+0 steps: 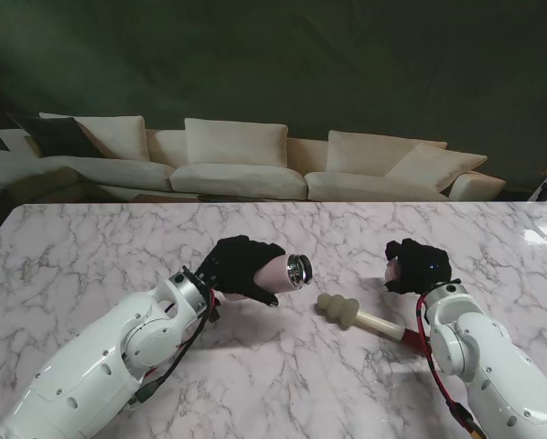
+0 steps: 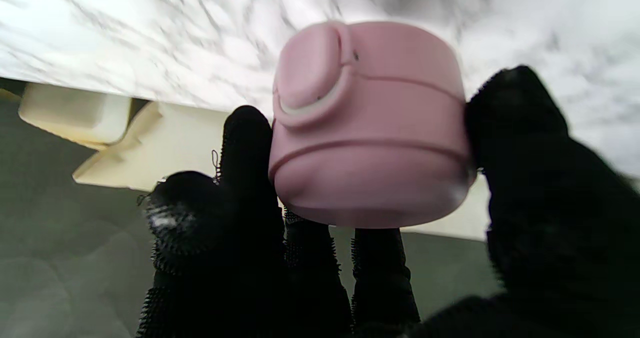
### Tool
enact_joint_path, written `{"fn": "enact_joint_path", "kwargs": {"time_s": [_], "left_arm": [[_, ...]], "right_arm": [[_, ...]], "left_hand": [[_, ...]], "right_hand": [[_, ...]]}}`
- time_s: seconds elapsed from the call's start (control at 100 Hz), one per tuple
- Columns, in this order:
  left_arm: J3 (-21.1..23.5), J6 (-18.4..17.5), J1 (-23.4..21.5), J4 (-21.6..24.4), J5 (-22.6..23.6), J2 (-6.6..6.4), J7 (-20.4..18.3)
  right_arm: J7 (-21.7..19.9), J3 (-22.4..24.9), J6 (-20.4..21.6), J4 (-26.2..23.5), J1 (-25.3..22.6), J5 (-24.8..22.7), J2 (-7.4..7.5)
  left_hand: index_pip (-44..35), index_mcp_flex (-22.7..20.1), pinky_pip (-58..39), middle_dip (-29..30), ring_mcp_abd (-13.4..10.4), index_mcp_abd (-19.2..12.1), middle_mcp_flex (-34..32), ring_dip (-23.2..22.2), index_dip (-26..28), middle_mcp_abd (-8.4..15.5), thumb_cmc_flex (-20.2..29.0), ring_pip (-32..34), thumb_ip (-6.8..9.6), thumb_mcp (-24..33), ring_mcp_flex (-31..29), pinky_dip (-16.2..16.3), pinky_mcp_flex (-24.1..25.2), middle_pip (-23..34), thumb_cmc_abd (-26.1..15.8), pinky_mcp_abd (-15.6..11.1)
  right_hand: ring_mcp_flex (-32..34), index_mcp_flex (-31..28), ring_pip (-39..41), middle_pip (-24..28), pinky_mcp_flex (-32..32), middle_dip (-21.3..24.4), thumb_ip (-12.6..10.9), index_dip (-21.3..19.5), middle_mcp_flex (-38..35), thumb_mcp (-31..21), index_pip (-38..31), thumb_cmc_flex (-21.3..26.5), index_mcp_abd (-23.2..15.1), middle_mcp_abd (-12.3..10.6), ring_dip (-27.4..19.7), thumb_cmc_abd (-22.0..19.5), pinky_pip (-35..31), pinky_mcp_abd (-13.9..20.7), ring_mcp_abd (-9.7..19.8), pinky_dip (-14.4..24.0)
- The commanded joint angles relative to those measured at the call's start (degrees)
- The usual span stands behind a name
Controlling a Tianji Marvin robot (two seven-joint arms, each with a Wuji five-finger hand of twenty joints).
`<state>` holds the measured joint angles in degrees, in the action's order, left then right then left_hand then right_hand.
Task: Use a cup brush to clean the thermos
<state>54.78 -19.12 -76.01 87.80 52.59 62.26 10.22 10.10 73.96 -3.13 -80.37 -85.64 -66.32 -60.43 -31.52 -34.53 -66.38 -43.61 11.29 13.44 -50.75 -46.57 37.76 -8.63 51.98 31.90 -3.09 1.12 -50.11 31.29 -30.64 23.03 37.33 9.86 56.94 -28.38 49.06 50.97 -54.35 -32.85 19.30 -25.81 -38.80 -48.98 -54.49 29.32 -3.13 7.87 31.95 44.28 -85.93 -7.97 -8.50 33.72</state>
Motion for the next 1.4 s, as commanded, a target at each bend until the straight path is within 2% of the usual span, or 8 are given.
{"fn": "enact_joint_path", "kwargs": {"time_s": [0.0,0.23,0.48,0.73,0.84,1.07,1.39], "left_arm": [[-0.28,-0.28,0.46,-0.15,-0.19,0.31,-0.23],[-0.84,-0.02,0.69,-0.48,-0.37,0.47,0.4],[-1.45,0.12,1.04,-0.81,-0.65,0.69,1.15],[-1.76,-0.07,1.39,-0.95,-0.77,0.75,1.26],[-1.88,0.05,1.47,-0.95,-0.89,0.78,1.22],[-2.12,0.21,1.66,-1.1,-0.99,0.8,1.12],[-2.1,0.28,1.32,-0.93,-1.36,0.99,1.78]], "right_arm": [[0.69,0.77,0.85,-3.57,-1.55,0.83,-0.03],[-1.81,7.17,8.48,-16.7,-8.36,7.06,-1.16],[-2.16,7.66,12.91,-23.92,-11.85,16.61,-2.48],[-4.16,5.31,15.06,-25.57,-11.64,24.55,-3.02],[-4.9,4.05,15.13,-25.49,-10.97,26.55,-3.11],[-3.99,1.47,14.67,-24.48,-9.54,28.57,-3.5],[-3.46,0.05,15.13,-24.77,-10.06,29.6,-3.67]], "left_hand": [[-7.85,-6.13,-2.22,-1.64,-3.97,-10.98,-0.95,-3.57,1.55,5.57,19.55,10.0,3.91,27.8,-3.58,1.28,0.07,3.57,-24.78,-2.33],[-8.03,-6.05,-2.19,-1.67,-3.95,-10.91,-0.92,-3.56,1.59,5.53,19.64,10.04,3.89,27.74,-3.56,1.28,0.1,3.72,-24.81,-2.47],[-8.13,-5.95,-2.19,-1.55,-3.98,-10.91,-0.86,-3.44,1.56,5.48,19.67,10.01,3.89,27.61,-3.53,1.27,0.15,3.79,-24.8,-2.41],[-8.13,-5.89,-2.21,-1.47,-4.04,-10.95,-0.89,-3.39,1.5,5.52,19.72,10.07,3.92,27.59,-3.54,1.26,0.12,3.86,-24.85,-2.48],[-8.17,-6.0,-2.28,-1.46,-3.89,-10.9,-0.92,-3.4,1.49,5.42,19.72,10.19,3.95,27.63,-3.61,1.29,0.11,3.91,-24.76,-2.37],[-8.15,-6.03,-2.38,-1.44,-3.86,-10.85,-0.98,-3.39,1.45,5.4,19.66,10.27,3.98,27.71,-3.55,1.33,0.1,3.95,-24.77,-2.29],[-8.12,-6.1,-2.46,-1.42,-3.91,-10.83,-1.04,-3.34,1.43,5.32,19.63,10.34,4.0,27.81,-3.66,1.36,0.05,3.94,-24.7,-2.26]], "right_hand": [[5.92,-5.37,7.99,4.97,-1.32,-1.9,-4.79,-3.35,-4.1,-22.22,-8.62,20.39,-4.88,-3.16,2.7,-5.02,-1.97,8.1,9.94,1.31],[5.8,-5.65,7.93,4.21,-1.23,-1.95,-4.91,-3.18,-4.07,-22.39,-7.83,20.41,-4.23,-2.54,2.81,-4.94,-2.01,7.84,9.45,1.36],[5.44,-5.85,7.83,3.17,-1.05,-2.12,-4.65,-2.75,-3.8,-22.23,-6.61,20.53,-3.23,-1.88,3.12,-5.6,-1.92,7.66,9.49,1.4],[5.12,-5.87,7.67,2.7,-0.77,-2.41,-4.58,-2.56,-3.66,-21.86,-6.01,20.75,-2.74,-1.5,3.4,-6.59,-1.73,7.56,9.31,1.38],[5.03,-6.0,7.61,2.58,-0.7,-2.53,-4.68,-2.6,-3.56,-22.15,-5.87,21.06,-2.6,-1.51,3.47,-6.55,-1.69,7.53,9.33,1.39],[4.87,-6.13,7.35,2.41,-0.5,-2.68,-4.68,-2.85,-3.51,-22.57,-5.65,21.35,-2.49,-1.4,3.38,-6.68,-1.54,7.43,9.09,1.37],[4.0,-5.87,6.66,1.97,0.27,-2.74,-4.27,-3.37,-2.48,-23.18,-4.44,22.17,-1.48,-1.0,3.18,-7.74,-0.79,6.96,8.74,1.2]]}}
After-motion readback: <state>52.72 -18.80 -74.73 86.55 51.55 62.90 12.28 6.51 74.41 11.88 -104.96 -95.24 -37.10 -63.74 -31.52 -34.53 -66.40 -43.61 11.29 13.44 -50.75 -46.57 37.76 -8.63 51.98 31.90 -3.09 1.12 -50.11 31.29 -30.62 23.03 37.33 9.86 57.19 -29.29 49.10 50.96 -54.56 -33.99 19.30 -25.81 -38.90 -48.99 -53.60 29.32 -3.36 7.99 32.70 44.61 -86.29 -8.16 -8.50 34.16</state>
